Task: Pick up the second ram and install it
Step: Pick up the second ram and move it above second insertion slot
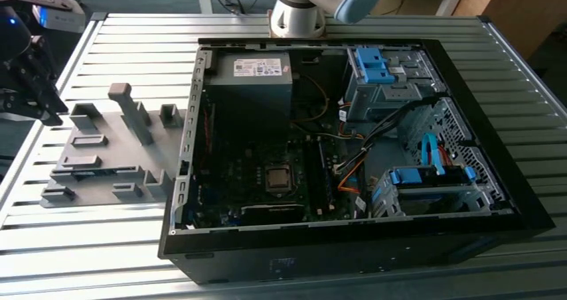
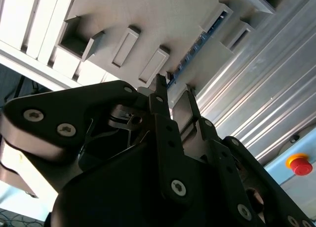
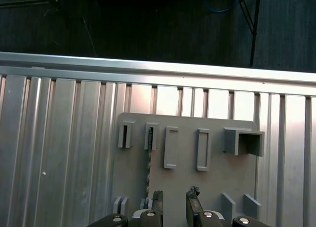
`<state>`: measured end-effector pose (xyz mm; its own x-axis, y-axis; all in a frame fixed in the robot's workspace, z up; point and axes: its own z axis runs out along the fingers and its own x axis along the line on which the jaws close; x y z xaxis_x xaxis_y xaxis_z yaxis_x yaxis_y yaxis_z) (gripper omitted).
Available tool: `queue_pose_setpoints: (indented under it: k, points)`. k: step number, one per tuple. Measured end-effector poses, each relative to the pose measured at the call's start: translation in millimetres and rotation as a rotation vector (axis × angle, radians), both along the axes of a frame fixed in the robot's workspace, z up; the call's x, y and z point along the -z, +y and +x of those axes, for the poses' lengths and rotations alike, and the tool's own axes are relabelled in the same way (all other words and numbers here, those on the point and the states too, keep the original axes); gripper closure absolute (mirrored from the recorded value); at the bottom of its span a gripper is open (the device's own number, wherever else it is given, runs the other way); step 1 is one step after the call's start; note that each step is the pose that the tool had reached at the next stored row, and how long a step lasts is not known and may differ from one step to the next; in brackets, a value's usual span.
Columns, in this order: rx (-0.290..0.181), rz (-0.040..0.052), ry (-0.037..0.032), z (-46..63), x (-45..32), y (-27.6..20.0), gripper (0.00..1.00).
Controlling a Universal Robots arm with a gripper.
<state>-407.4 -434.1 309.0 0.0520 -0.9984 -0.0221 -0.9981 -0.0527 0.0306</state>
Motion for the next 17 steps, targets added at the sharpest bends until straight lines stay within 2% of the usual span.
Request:
queue_pose_setpoints:
  k: [17]
  points:
    - [0.0,0.0,0.0,0.0,7.3,-0.1,0.67]
